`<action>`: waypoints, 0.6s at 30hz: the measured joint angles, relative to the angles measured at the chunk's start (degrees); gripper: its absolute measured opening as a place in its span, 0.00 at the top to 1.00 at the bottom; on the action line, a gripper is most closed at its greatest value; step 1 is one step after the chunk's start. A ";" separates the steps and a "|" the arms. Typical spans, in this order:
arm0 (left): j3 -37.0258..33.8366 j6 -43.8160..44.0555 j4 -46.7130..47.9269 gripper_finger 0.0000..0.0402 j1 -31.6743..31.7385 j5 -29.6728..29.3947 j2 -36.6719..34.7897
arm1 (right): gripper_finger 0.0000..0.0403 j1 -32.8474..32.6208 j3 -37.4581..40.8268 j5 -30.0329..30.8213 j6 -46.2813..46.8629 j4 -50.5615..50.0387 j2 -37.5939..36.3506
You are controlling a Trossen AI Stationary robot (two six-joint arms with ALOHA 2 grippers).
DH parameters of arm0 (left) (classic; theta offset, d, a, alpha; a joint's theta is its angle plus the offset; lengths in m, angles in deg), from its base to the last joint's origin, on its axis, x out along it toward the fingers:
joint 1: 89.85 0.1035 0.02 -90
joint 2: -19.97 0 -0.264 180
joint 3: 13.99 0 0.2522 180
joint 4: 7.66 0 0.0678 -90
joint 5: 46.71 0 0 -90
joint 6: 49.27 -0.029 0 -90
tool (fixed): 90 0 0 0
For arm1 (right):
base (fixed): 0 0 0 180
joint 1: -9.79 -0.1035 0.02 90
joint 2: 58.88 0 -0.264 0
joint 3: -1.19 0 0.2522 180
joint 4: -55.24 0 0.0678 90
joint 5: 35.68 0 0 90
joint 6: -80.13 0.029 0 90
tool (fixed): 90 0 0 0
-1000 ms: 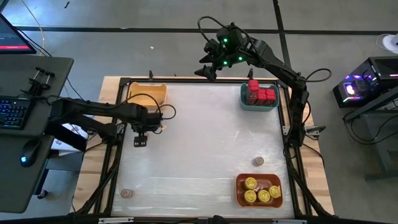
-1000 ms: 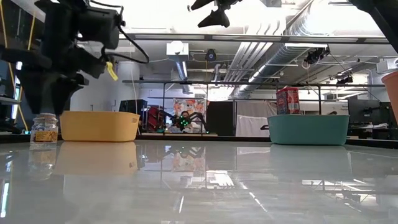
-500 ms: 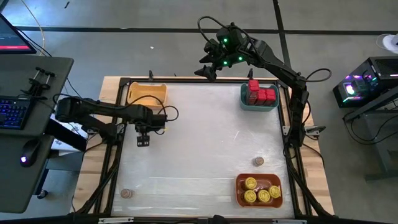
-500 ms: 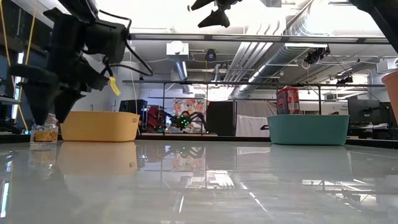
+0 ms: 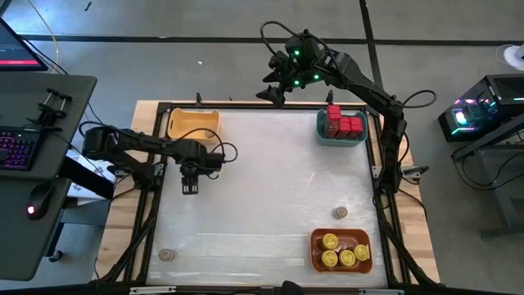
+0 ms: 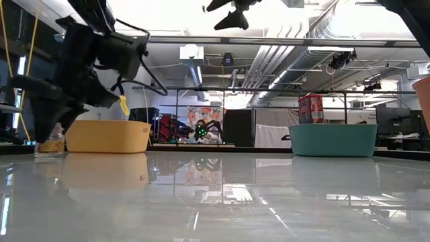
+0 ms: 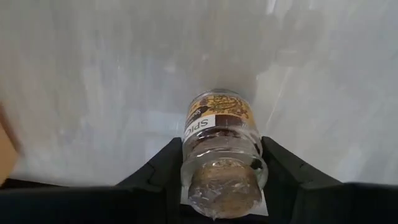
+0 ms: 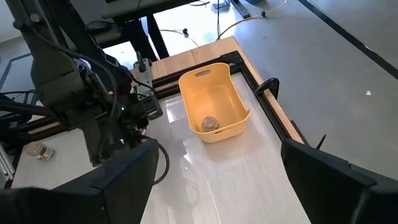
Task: Sort spices by type
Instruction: Put the top brown seasoning bottle into the yellow bin
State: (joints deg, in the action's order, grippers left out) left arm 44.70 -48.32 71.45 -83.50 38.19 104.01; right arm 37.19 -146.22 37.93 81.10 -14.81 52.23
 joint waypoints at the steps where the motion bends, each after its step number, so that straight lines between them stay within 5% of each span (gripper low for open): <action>1: 0.42 0.02 0.02 0.68 0.14 0.02 -0.48 | 0.16 0.19 0.02 0.02 0.02 0.02 0.00; 18: 22.23 -0.69 5.96 0.67 12.22 -6.15 -7.11 | 0.16 4.47 -1.29 -0.57 1.60 1.40 -0.26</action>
State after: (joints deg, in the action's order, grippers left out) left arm 66.93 -49.01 77.40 -71.28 32.05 96.90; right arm 41.67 -147.51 37.37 82.70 -13.41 51.97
